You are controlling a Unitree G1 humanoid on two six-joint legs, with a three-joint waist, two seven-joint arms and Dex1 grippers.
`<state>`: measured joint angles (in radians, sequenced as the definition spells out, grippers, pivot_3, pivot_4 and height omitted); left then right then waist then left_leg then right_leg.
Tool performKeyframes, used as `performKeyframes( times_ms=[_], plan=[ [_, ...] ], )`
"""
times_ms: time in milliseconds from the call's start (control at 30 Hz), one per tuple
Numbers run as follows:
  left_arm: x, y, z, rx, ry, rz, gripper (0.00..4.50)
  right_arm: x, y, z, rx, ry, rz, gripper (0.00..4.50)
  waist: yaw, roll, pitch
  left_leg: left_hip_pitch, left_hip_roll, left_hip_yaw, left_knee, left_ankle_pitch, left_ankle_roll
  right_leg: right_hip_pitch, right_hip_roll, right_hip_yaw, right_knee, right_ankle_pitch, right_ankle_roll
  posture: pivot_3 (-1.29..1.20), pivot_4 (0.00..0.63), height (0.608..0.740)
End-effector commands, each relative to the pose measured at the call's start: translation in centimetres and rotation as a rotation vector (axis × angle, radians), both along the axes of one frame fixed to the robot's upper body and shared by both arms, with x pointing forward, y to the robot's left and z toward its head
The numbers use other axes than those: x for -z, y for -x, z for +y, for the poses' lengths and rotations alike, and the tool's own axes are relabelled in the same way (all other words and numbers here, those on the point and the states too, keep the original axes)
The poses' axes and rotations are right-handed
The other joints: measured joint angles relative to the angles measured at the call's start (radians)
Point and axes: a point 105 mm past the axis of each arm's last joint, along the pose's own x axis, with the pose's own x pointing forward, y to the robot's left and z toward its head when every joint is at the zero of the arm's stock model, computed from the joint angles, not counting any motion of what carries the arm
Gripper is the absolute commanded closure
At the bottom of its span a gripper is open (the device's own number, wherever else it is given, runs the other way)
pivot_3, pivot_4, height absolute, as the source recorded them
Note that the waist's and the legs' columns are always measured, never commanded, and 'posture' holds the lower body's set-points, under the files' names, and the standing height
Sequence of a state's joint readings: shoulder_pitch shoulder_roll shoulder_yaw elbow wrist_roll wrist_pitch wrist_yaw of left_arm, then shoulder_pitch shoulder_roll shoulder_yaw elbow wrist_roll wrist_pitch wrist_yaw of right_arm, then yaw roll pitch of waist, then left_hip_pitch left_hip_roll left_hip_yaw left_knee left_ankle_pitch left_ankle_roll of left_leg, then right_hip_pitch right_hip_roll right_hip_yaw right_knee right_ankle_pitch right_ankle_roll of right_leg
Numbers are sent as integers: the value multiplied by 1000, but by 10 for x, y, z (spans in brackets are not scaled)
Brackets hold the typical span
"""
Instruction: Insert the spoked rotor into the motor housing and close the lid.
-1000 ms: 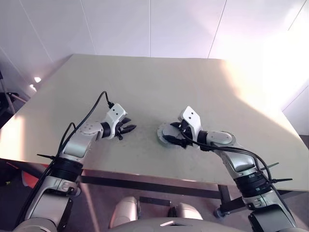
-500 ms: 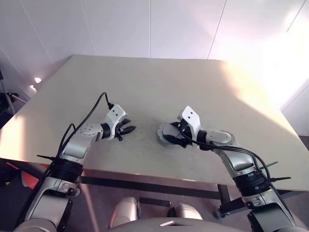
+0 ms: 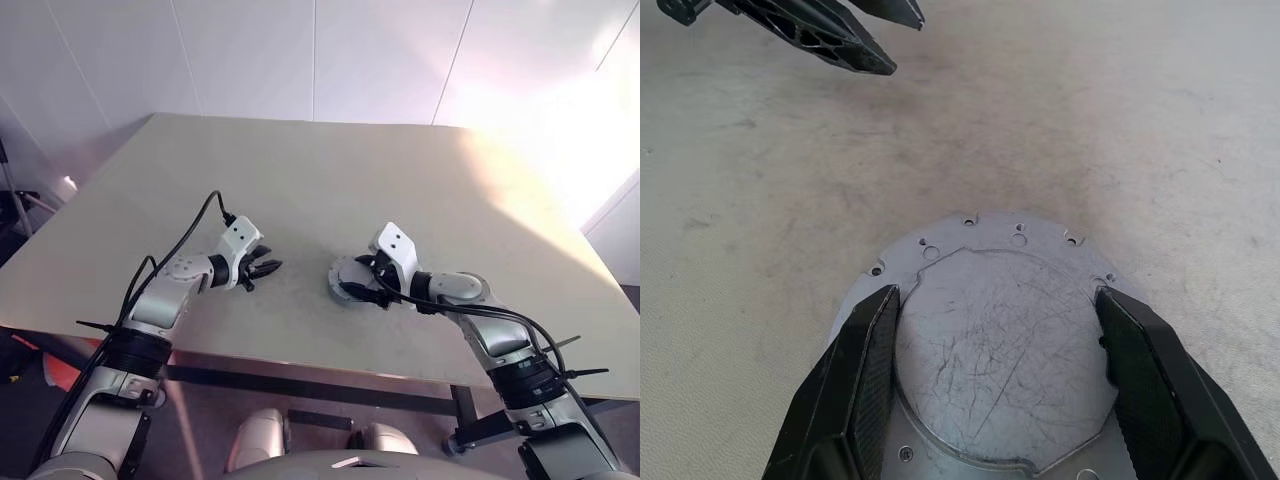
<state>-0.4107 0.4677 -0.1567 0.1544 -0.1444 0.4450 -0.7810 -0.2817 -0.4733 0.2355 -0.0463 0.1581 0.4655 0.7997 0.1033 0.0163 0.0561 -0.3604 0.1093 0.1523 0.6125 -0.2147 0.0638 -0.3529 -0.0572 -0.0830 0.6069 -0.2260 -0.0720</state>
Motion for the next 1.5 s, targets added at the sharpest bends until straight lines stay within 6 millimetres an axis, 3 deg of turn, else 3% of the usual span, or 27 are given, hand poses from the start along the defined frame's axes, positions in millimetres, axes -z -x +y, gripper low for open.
performKeyframes(
  times_ms=[33, 467, 800, 1233, 1333, 1500],
  plan=[
    [-13, -3, 4, -11, 16, -45, 2404, 34, 13, -14, 17, 80, 131, 1495, 0, 0, 0, 1, 0, 0, 0, 0, 0, 1, 0, 0, 0, 0, 0, 0, 0, 740],
    [-12, -1, 5, -14, 14, -41, 2404, 28, 19, -32, 49, 93, 142, 1495, 23, -1, -2, 5, -1, 0, 0, -2, 2, 5, -1, 0, -1, -2, 3, 0, 0, 740],
    [-12, -1, 5, -11, 14, -41, 2404, 11, 23, -25, 27, -22, 176, 1495, 32, -2, -3, 4, -3, 0, 0, -3, 4, 6, -2, 1, -1, -3, 5, 0, 0, 740],
    [-12, -2, 4, -14, 16, -43, 2404, 24, 13, -29, 52, 85, 133, 1495, 21, -2, -3, 13, -3, 0, 0, -2, 3, 14, -2, 1, -1, -7, 11, 0, 0, 740],
    [-14, -2, -3, -12, 62, -25, 2404, 29, 15, -27, 40, 95, 147, 1495, 20, -2, -3, 17, -3, 0, 0, -2, 3, 17, -2, 1, -1, -7, 12, 0, 0, 740],
    [-31, -6, -46, -5, 367, 153, 2404, 32, 14, -28, 42, 106, 150, 1495, 22, -3, -3, 22, -3, 0, 0, -2, 2, 22, -2, 1, -2, -7, 12, 0, 0, 740]
  ],
)
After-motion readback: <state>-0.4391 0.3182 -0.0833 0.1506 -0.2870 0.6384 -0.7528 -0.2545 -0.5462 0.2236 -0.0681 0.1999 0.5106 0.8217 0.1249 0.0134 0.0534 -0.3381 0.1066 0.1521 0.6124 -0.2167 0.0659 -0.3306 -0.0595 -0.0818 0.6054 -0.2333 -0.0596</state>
